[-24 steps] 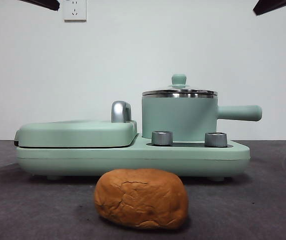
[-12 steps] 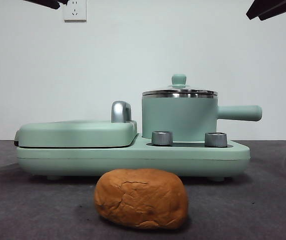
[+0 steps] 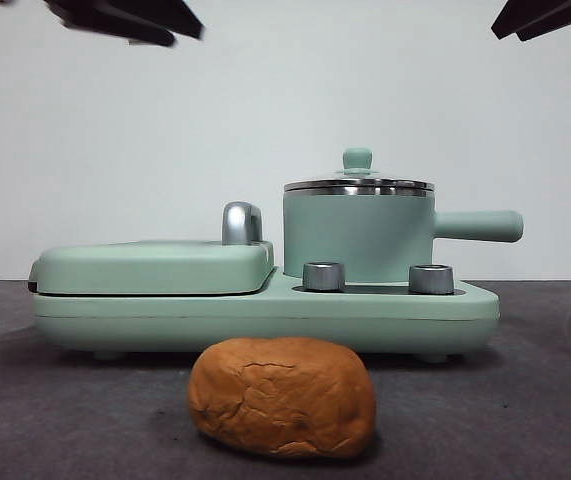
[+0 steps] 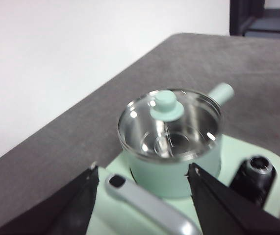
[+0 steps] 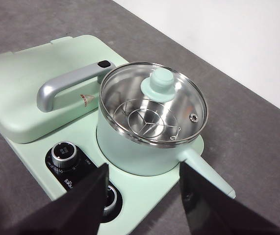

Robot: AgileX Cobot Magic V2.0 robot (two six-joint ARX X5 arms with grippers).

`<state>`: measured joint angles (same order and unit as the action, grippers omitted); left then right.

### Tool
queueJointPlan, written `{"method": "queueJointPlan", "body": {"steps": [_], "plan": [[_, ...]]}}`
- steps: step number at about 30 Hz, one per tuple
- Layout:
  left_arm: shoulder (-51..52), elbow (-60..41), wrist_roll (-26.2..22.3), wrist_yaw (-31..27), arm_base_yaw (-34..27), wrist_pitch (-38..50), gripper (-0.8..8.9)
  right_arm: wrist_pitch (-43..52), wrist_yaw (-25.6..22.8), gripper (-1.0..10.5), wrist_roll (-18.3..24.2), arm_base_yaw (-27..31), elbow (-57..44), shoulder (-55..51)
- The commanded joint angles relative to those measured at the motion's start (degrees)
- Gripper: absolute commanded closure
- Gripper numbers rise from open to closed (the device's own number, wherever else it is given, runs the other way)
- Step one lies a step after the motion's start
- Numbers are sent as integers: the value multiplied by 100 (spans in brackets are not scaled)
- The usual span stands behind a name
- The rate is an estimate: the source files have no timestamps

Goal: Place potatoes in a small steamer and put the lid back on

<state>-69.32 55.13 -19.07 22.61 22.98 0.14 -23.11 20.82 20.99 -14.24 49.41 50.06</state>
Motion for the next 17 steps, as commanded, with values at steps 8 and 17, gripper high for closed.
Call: {"method": "queueJointPlan", "body": {"steps": [8,17], "plan": [[-1580,876,782,-44,538,876,519,35,-4,718,-262,-26,111,39],[-2846,2002,800,-44,903,852,519,37,-2,718,-262,-26,111,39]]}}
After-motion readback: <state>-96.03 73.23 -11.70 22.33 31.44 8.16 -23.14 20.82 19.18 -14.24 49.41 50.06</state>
